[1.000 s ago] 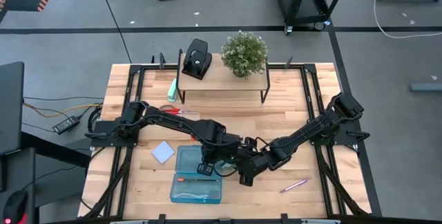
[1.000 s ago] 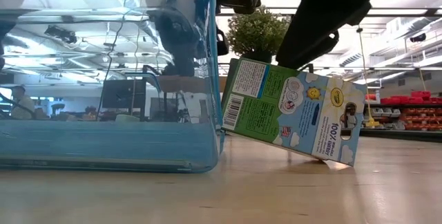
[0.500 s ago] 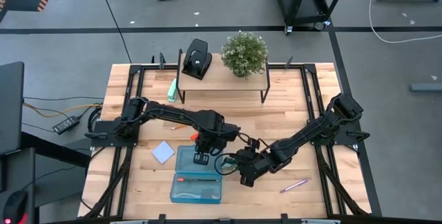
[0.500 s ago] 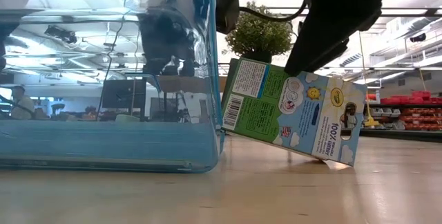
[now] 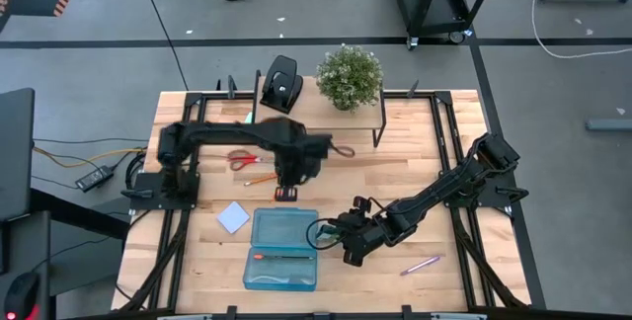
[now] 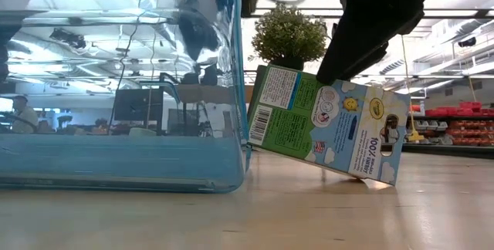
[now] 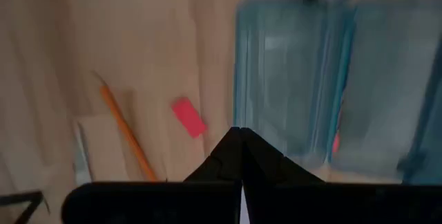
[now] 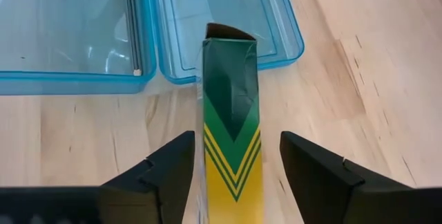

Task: Pack school essentials
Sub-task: Put the yellow crayon box into the blue supply box

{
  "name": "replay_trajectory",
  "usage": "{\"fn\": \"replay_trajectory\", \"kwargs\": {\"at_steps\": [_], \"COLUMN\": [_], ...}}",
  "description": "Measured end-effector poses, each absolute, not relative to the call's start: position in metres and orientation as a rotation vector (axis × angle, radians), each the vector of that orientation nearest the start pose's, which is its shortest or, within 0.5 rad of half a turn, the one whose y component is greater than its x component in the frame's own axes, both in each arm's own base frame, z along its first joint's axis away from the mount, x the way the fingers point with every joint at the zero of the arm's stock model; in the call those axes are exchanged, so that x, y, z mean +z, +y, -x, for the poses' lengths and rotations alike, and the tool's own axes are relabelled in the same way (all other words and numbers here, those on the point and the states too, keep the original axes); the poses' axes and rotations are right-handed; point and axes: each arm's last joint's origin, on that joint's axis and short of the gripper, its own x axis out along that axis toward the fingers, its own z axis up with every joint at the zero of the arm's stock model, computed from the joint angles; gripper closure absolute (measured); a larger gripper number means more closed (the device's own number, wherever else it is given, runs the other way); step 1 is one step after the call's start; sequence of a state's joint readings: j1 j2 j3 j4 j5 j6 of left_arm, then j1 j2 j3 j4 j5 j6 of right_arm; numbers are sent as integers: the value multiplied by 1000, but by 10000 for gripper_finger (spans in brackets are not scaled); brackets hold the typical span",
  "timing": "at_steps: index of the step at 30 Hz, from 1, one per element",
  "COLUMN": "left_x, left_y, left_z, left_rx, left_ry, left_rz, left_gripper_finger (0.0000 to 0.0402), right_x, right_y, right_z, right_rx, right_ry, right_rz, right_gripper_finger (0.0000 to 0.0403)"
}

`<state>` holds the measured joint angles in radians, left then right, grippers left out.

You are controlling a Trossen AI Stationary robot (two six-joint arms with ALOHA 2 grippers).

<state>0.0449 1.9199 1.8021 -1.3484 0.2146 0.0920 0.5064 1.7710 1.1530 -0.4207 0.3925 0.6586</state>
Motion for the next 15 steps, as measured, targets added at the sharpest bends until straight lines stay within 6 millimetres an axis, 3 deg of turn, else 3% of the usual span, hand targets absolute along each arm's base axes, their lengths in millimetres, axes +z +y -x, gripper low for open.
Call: {"fn": "replay_trajectory", "kwargs": {"at_steps": [4, 9, 15], "left_x": [300, 290, 277], "left_y": [12, 1, -26], "left_z": [-344, -293, -271], "left_rx": [-139, -74, -130], "left_ry": [1277, 1046, 715], "left_rz": [170, 300, 396], "left_gripper_finger": [397, 396, 387], "right_x": [188, 188, 188], "right_y": [162, 162, 162], "right_z": [-316, -316, -316], "right_rx": [-204, -206, -202], "right_ry": [911, 910, 911], "right_rz": [-159, -165, -164], "right_gripper_finger": [183, 183, 183]}}
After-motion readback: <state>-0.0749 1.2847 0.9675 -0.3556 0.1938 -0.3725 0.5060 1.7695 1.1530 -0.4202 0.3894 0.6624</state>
